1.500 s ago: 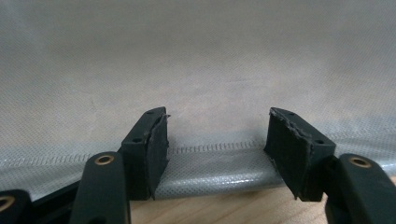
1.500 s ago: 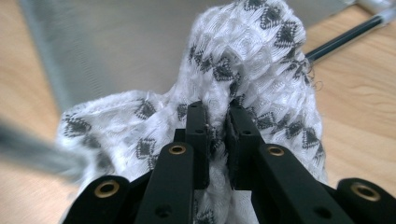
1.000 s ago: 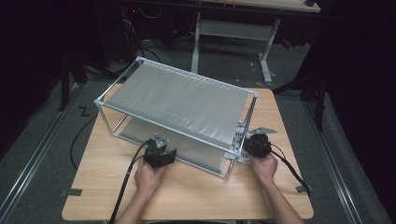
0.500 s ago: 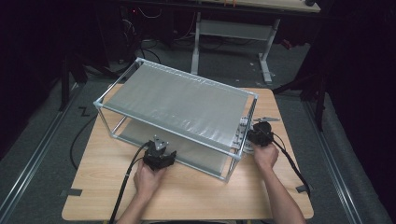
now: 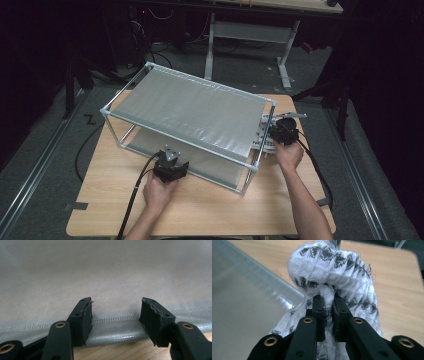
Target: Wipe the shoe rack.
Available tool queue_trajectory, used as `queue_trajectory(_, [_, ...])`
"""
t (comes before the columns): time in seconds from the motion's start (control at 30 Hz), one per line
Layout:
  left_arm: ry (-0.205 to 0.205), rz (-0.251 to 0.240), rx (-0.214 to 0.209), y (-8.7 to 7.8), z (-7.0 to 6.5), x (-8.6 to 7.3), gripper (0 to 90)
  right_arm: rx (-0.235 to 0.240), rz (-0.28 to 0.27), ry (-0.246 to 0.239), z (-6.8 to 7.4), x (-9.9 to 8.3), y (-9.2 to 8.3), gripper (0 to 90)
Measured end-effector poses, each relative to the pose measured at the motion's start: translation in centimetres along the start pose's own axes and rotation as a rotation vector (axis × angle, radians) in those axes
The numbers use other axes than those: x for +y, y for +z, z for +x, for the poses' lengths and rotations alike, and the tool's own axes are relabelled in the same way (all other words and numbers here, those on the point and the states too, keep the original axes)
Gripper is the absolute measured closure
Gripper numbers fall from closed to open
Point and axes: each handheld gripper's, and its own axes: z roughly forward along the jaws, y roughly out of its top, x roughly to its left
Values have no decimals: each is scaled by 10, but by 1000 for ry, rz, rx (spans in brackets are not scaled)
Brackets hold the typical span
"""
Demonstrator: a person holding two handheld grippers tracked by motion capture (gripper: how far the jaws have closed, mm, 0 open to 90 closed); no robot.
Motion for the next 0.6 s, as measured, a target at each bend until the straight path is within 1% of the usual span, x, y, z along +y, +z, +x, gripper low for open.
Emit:
queue_trajectory(0.23, [1,0,-2,0,0,0,431,0,-78,-21,-3,19,-25,825])
queue_trajectory(0.33, [4,-1,-3,0,0,0,434,5,-111,-17,-2,24,-33,826])
queue_trajectory(0.4, [3,-1,-3,0,0,0,435,-6,-106,-30,-1,23,-32,826])
queue_trajectory(0.47, [3,-1,-3,0,0,0,435,-5,-91,-30,-1,19,-26,826])
queue_trajectory(0.53, [2,-2,-4,0,0,0,435,-4,-73,-15,-1,13,-19,827])
queue_trajectory(0.6, [3,-1,-5,-1,0,0,435,2,-48,6,-1,3,-10,827])
